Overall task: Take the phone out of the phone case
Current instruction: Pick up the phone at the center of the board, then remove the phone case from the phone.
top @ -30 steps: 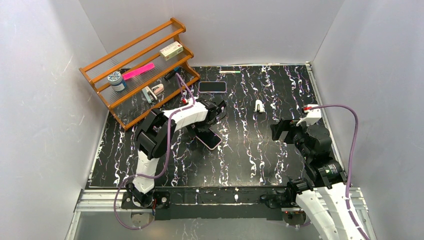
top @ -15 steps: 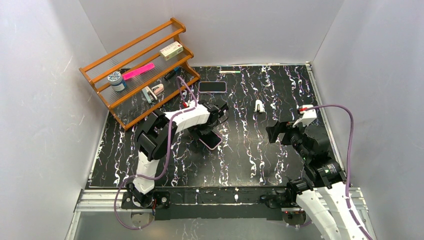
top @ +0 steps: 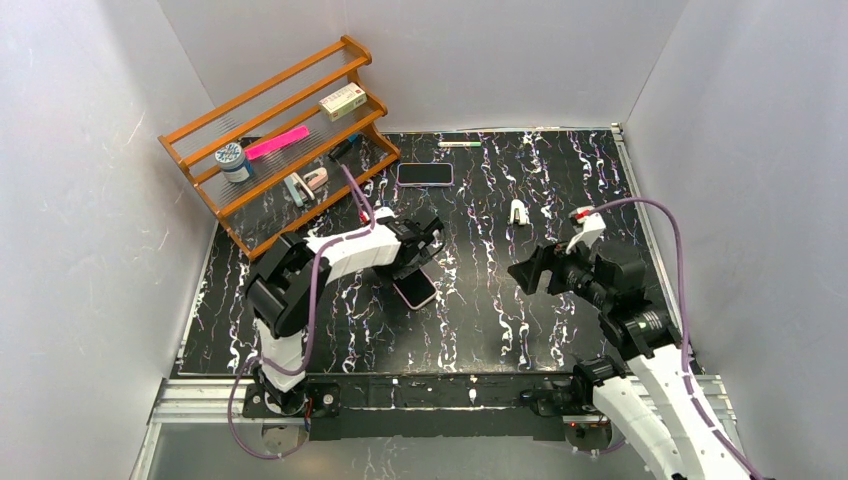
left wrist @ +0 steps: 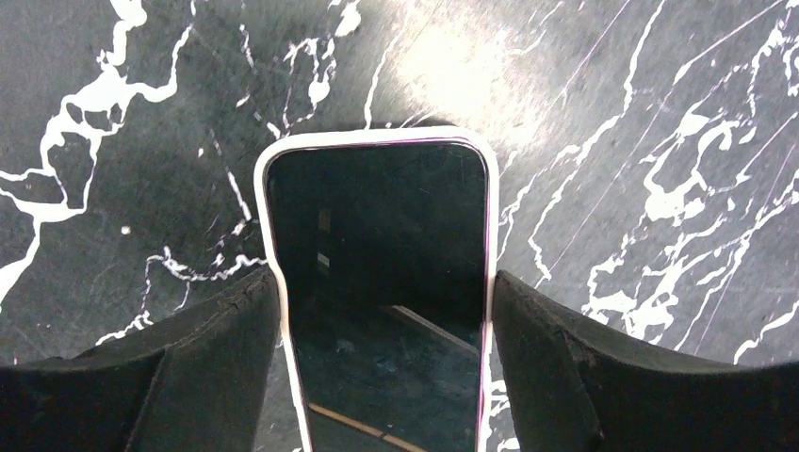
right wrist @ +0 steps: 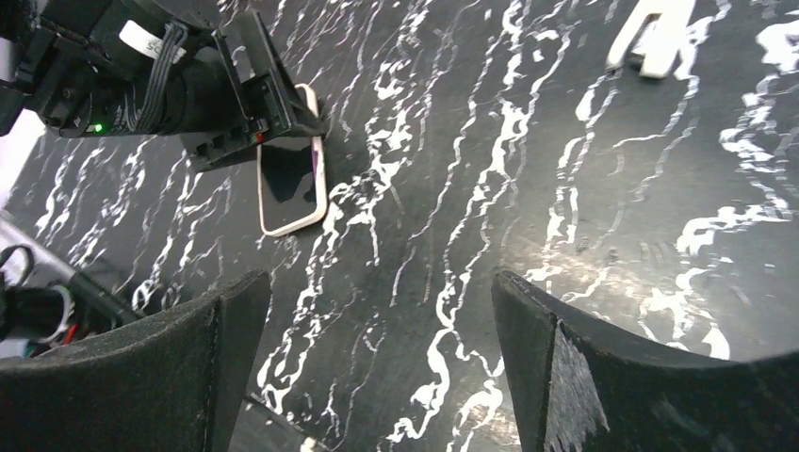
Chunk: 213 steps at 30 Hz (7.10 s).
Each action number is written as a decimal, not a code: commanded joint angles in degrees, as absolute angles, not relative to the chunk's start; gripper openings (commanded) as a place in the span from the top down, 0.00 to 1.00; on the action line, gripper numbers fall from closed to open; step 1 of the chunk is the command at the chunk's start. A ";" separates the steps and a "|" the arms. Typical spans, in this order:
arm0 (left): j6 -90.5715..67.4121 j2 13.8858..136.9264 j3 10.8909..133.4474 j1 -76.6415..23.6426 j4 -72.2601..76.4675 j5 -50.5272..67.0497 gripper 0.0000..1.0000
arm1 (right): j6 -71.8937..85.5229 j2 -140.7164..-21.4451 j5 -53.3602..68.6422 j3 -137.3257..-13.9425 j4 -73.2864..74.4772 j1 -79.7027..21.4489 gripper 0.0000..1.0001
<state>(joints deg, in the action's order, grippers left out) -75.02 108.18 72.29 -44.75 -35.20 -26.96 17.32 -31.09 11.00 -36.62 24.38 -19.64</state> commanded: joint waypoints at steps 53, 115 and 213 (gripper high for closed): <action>-60.03 78.51 44.77 -31.37 -6.72 3.48 0.11 | 47.39 -86.04 6.36 -30.83 -42.62 -50.97 0.99; -73.68 73.00 35.90 -23.46 52.05 21.57 1.00 | 71.28 -78.41 34.12 -38.31 -57.53 -33.71 0.63; -86.20 61.67 33.64 -32.26 49.25 -3.67 1.00 | 56.43 -68.86 10.62 -32.71 -58.66 -46.05 0.41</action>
